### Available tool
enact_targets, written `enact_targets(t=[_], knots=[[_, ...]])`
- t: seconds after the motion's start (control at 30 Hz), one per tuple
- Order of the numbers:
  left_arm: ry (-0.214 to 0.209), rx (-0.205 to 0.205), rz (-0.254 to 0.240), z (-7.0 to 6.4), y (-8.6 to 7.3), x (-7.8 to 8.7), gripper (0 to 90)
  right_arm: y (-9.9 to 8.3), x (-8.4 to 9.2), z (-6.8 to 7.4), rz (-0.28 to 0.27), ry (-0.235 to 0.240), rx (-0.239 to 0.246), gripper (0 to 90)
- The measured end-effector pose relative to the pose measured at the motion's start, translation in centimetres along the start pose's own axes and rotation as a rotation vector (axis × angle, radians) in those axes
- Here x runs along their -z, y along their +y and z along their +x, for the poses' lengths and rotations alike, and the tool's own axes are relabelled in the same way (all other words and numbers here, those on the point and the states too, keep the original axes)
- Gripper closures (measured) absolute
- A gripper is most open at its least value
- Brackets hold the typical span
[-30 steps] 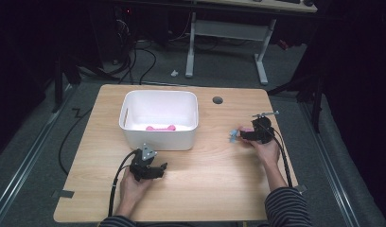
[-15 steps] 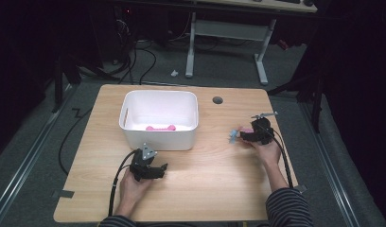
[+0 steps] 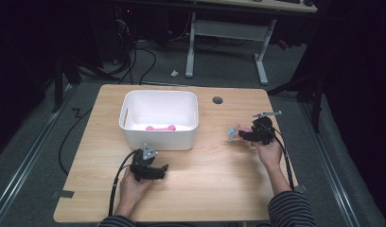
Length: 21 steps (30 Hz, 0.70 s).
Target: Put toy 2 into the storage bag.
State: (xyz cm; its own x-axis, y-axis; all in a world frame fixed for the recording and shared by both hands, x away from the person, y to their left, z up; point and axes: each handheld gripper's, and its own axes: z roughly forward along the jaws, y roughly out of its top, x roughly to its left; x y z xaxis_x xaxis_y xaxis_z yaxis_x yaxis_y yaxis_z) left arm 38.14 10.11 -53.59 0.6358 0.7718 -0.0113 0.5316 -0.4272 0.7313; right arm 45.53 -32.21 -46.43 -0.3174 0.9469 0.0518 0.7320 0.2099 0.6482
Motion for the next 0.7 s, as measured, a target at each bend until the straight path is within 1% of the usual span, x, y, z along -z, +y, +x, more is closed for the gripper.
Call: enact_targets(t=[0.07, 0.13, 0.2, 0.27, 0.43, 0.6, 0.7], knots=[[0.0, 0.0, 0.0, 0.0, 0.0, 0.0, 16.6, 0.0, 0.3, 0.1, -0.009, 0.01, -0.001, 35.6], [0.001, 0.0, -0.001, 0.0, 0.0, 0.0, 16.6, 0.1, 0.7, 0.3, -0.023, 0.018, 0.01, 35.6], [0.0, -0.001, 0.0, 0.0, 0.0, 0.0, 16.6, 0.1, 1.0, 0.5, -0.026, 0.03, 0.009, 35.7], [0.001, -0.001, -0.001, 0.0, 0.0, 0.0, 16.5, 0.2, 1.4, 0.8, -0.037, 0.033, 0.025, 35.7], [0.0, -0.001, 0.001, 0.0, 0.0, 0.0, 16.5, 0.3, 2.3, 1.4, -0.052, 0.051, 0.045, 35.7], [0.0, 0.0, 0.0, 0.0, 0.0, 0.0, 16.4, 0.5, 3.1, 1.8, -0.065, 0.059, 0.055, 35.7], [-0.001, -0.004, 0.002, 0.0, 0.0, 0.0, 15.8, 0.4, 3.6, 1.9, -0.074, 0.067, 0.053, 35.8]])
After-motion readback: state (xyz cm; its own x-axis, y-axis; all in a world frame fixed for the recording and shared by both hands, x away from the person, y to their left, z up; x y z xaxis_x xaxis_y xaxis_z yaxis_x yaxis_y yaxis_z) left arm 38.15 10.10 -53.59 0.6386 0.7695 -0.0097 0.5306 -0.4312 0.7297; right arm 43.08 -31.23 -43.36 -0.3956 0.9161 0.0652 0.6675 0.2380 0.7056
